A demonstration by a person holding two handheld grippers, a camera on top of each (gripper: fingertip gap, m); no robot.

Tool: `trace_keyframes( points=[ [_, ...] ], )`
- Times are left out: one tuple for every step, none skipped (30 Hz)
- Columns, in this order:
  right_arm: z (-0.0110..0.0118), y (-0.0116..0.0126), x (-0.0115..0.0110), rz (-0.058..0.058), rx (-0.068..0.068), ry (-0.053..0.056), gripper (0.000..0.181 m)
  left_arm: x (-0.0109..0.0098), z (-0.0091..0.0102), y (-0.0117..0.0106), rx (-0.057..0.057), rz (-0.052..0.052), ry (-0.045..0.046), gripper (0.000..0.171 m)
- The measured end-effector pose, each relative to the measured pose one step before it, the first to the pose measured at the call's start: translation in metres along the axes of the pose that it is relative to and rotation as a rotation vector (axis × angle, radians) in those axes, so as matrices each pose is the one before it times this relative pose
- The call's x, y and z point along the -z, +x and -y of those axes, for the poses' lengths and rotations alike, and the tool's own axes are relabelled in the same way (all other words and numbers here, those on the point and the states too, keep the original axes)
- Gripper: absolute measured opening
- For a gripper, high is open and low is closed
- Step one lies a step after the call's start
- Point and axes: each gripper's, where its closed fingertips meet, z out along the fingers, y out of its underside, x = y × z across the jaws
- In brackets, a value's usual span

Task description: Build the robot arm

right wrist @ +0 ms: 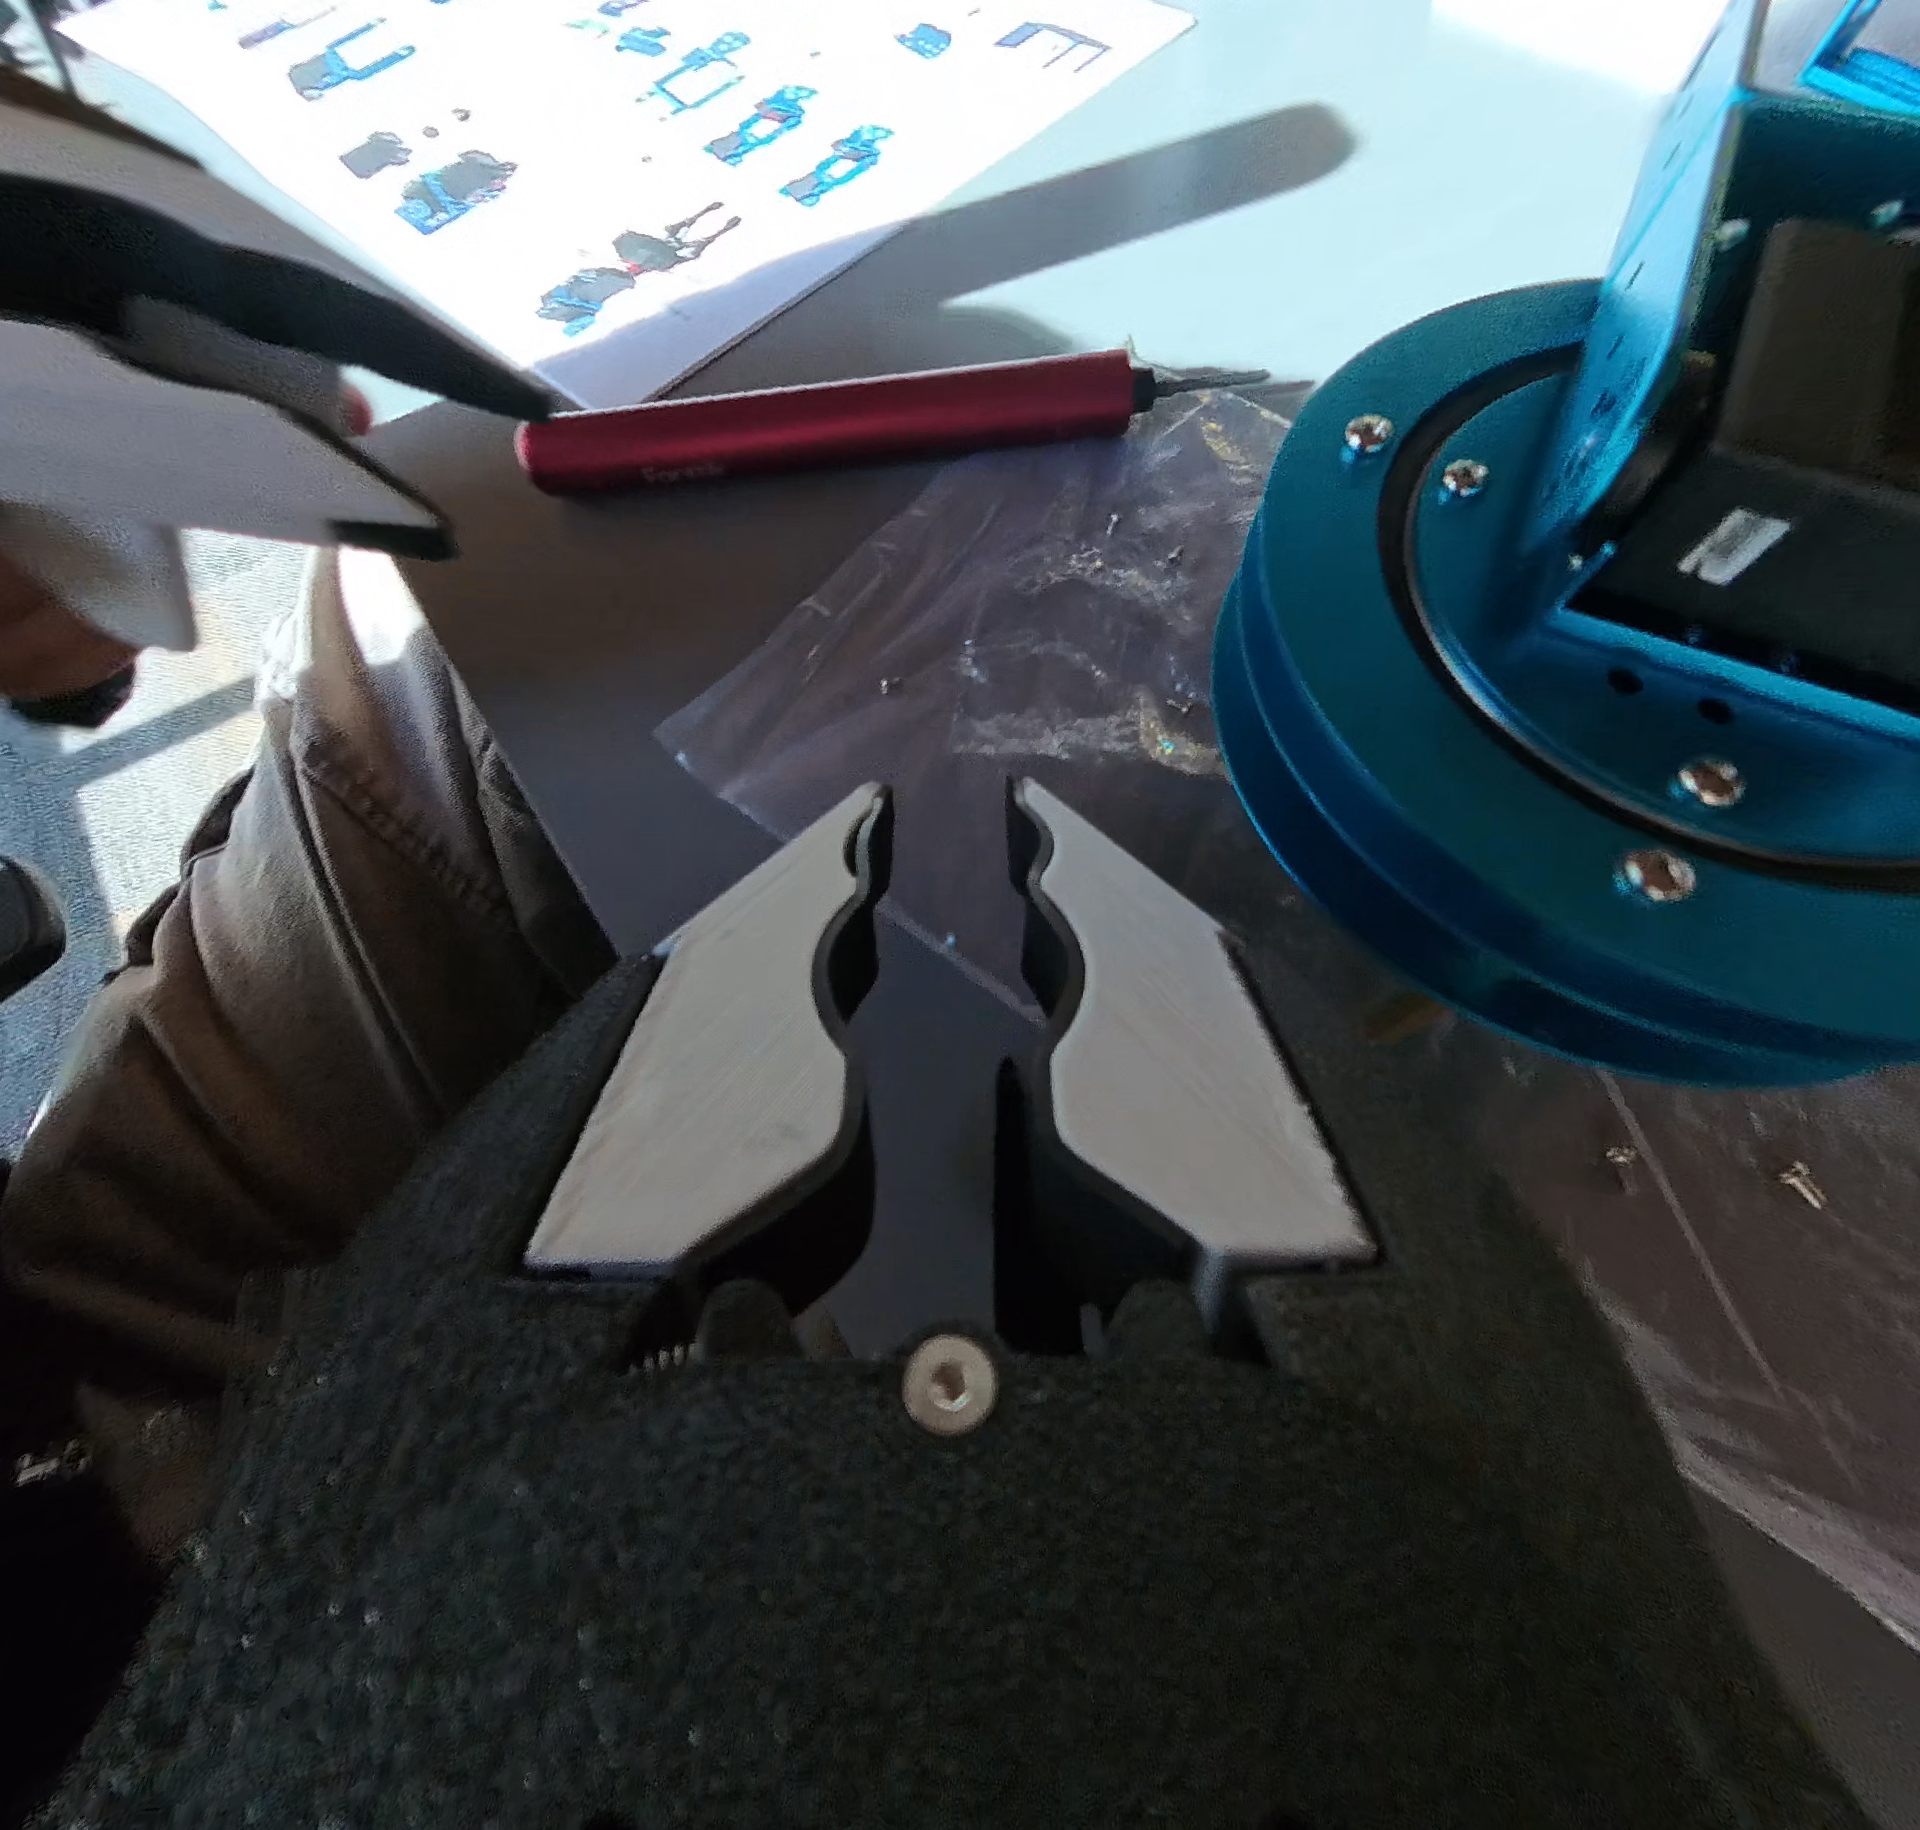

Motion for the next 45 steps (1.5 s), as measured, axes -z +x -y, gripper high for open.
trace_keyframes(
  points=[
    [-0.00076, -0.00212, 0.00449, 0.0255, 0.0057, 0.0165, 0.021, -0.0079, -0.00074, 0.00035, -0.0489, -0.0079, -0.04222, 0.037],
    [-0.00003, -0.00188, 0.00413, 0.0256, 0.0007, 0.0147, 0.02, -0.00861, 0.00055, -0.00144, -0.0298, -0.0023, -0.03263, 0.034],
    [0.00028, 0.0005, 0.0038, 0.0103, -0.0043, 0.0095, 0.02, -0.00911, -0.00012, 0.0011, -0.0108, -0.0177, -0.03886, 0.031],
    [0.00084, 0.00219, 0.00335, -0.003, 0.0007, 0.0099, 0.021, -0.00951, 0.00007, 0.00454, 0.0002, -0.0353, -0.03877, 0.031],
    [0.00071, 0.00211, 0.0029, -0.0033, 0.0114, 0.01, 0.02, -0.00914, 0.00073, 0.00413, 0.0069, -0.0266, -0.02791, 0.029],
    [-0.00004, 0.00196, 0.00232, -0.0025, 0.0187, 0.0074, 0.02, -0.00852, -0.00027, 0.00054, 0.0119, 0.0014, -0.02572, 0.028],
    [-0.00109, 0.00257, 0.00183, -0.006, 0.0181, 0.0042, 0.02, -0.00713, -0.00172, -0.00062, 0.007, 0.0116, -0.02551, 0.029],
    [-0.0018, 0.00194, 0.00132, -0.0034, 0.0148, 0.0036, 0.02, -0.00484, -0.00173, -0.0021, 0.0013, 0.0219, -0.01975, 0.028],
    [-0.00091, -0.00025, 0.00134, 0.0074, 0.0048, 0.0091, 0.019, -0.0015, -0.00097, -0.00421, -0.0033, 0.036, -0.01119, 0.027],
    [0.00152, -0.00202, 0.00165, 0.018, -0.0045, 0.0203, 0.019, 0.0022, 0.00097, -0.00636, -0.0112, 0.0441, 0.00411, 0.027],
    [0.00276, -0.00063, 0.00184, 0.0096, -0.0091, 0.0265, 0.018, 0.00501, 0.00258, -0.01114, -0.0056, 0.0563, 0.0182, 0.027],
    [0.00276, 0.00037, 0.00161, 0.0063, -0.0133, 0.025, 0.017, 0.00595, 0.00209, -0.0176, 0.0154, 0.0754, 0.01675, 0.028],
    [0.00202, 0.00012, 0.00124, 0.014, -0.0203, 0.0196, 0.017, 0.00447, -0.00004, -0.01817, 0.0193, 0.0673, 0.00375, 0.034],
    [0.00126, -0.00043, 0.00086, 0.0212, -0.0242, 0.0122, 0.017, 0.00153, -0.00368, -0.01386, 0.0157, 0.0402, -0.02077, 0.049],
    [0.00151, -0.00109, 0.00099, 0.025, -0.0216, 0.0137, 0.018, -0.00147, -0.00756, -0.00919, 0.0054, 0.0179, -0.04324, 0.056],
    [0.0023, -0.00118, 0.00138, 0.0239, -0.0186, 0.0194, 0.018, -0.00347, -0.00915, -0.00592, -0.0023, 0.0059, -0.05073, 0.059],
    [0.00275, -0.00045, 0.00153, 0.0189, -0.0185, 0.0205, 0.019, -0.00401, -0.0077, -0.00282, -0.0007, -0.0037, -0.04083, 0.06],
    [0.0022, -0.00028, 0.00119, 0.0164, -0.0184, 0.0168, 0.019, -0.00365, -0.00573, 0.00006, 0.0077, -0.0158, -0.02716, 0.059],
    [0.00143, -0.00095, 0.00074, 0.0187, -0.0144, 0.0102, 0.021, -0.00281, -0.00559, 0.00088, 0.0055, -0.0133, -0.02775, 0.06],
    [0.00021, -0.00067, 0.00029, 0.0141, -0.0112, 0.0015, 0.021, 0.00102, 0.00128, -0.0005, -0.0001, 0.0015, 0.00854, 0.052],
    [-0.00018, -0.00054, -0.00012, 0.0106, -0.0085, -0.0018, 0.023, 0.00018, -0.00051, -0.00014, -0.0059, 0.0013, -0.0087, 0.051],
    [-0.00013, -0.00069, 0.00002, 0.0083, -0.0042, -0.0002, 0.023, -0.00005, 0.00004, 0.00014, -0.0015, 0.0019, -0.00641, 0.051],
    [0.00032, -0.00035, 0.00026, 0.0029, 0.0002, 0.0032, 0.023, -0.00008, 0.00048, 0.00209, -0.0086, -0.0043, -0.00218, 0.04],
    [0.00056, -0.00027, 0.00031, -0.0002, 0.0026, 0.0047, 0.023, -0.00026, 0.00045, 0.00317, -0.0197, -0.0054, 0.00078, 0.031],
    [0.0005, -0.00052, 0.00026, 0.0018, 0.0031, 0.0041, 0.023, -0.00016, 0.00048, 0.00436, -0.014, -0.0134, -0.00015, 0.021],
    [0.00015, -0.00113, 0.00001, 0.0051, 0.0034, 0.0028, 0.023, -0.00025, 0.00034, 0.00084, -0.0087, 0.0045, 0.0007, 0.02],
    [-0.0002, -0.00112, -0.00021, 0.0032, 0.0048, -0.0007, 0.023, 0.00055, -0.00025, -0.00014, -0.0112, 0.0081, -0.00055, 0.019],
    [-0.00056, -0.00073, -0.00039, -0.0003, 0.0065, -0.0036, 0.024, 0.00135, -0.00061, -0.00075, -0.0131, 0.0133, 0.00111, 0.019],
    [-0.00034, -0.00125, -0.00068, -0.0005, 0.009, -0.0019, 0.025, 0.00262, -0.00103, -0.00224, -0.0116, 0.0231, 0.00672, 0.018],
    [0.00058, -0.00207, -0.00116, -0.0014, 0.0127, 0.0026, 0.026, 0.00434, -0.00121, -0.00179, 0.0054, 0.0161, 0.01851, 0.018],
    [0.00057, -0.00331, -0.00199, -0.0006, 0.0176, 0.0016, 0.027, 0.00657, -0.00253, -0.00026, 0.0311, -0.0035, 0.02011, 0.017],
    [0.00133, -0.00413, -0.00293, -0.0044, 0.0232, 0.0064, 0.028, 0.00875, -0.0036, 0.00018, 0.0411, -0.015, 0.02128, 0.017],
    [0.00201, -0.00475, -0.00382, -0.0083, 0.0299, 0.0106, 0.029, 0.01059, -0.00357, 0.00158, 0.0608, -0.0305, 0.02696, 0.017],
    [0.00212, -0.00469, -0.00488, -0.0142, 0.0404, 0.0082, 0.032, 0.01129, -0.00375, 0.00373, 0.0674, -0.0444, 0.02717, 0.017],
    [0.00125, -0.00436, -0.00567, -0.0234, 0.051, -0.0033, 0.034, 0.0115, -0.00344, 0.0079, 0.0551, -0.0595, 0.03038, 0.018],
    [0.00159, -0.00187, -0.0059, -0.0453, 0.0558, -0.0071, 0.036, 0.00981, -0.00529, 0.01169, 0.0628, -0.0688, 0.01441, 0.018],
    [0.00258, -0.00476, -0.00585, -0.0295, 0.0553, -0.001, 0.042, 0.00694, -0.00493, 0.0136, 0.0705, -0.0688, 0.01855, 0.018],
    [0.00174, -0.00848, -0.00589, 0.0, 0.0526, -0.0063, 0.051, 0.00385, -0.00575, 0.01398, 0.0695, -0.0664, 0.01645, 0.018],
    [0.00063, -0.00836, -0.00544, 0.0044, 0.0559, -0.0103, 0.055, 0.00205, -0.00544, 0.01213, 0.076, -0.0595, 0.01832, 0.018],
    [-0.00099, -0.00697, -0.00478, -0.0064, 0.0721, -0.0139, 0.057, 0.00096, -0.00511, 0.00867, 0.0734, -0.047, 0.01461, 0.017],
    [-0.0034, -0.00538, -0.00401, -0.0192, 0.0946, -0.0267, 0.057, 0.00032, -0.00371, 0.00493, 0.0622, -0.0301, 0.02038, 0.017],
    [-0.00485, -0.00449, -0.0036, -0.0271, 0.1012, -0.0357, 0.055, 0.00003, -0.00348, 0.00167, 0.0462, -0.0133, 0.01399, 0.017],
    [-0.00297, -0.0007, -0.00293, -0.0495, 0.092, -0.0242, 0.053, 0.00078, -0.0017, 0.00113, 0.0386, -0.0116, 0.01795, 0.019],
    [-0.00336, -0.00208, -0.00358, -0.0305, 0.0818, -0.0281, 0.045, 0.00098, -0.00139, 0.00252, 0.0279, -0.0172, 0.0117, 0.019],
    [-0.00392, -0.00361, -0.00531, -0.0094, 0.0614, -0.0368, 0.043, 0.00085, -0.00078, 0.0022, 0.0238, -0.0094, 0.01192, 0.019]
  ],
)
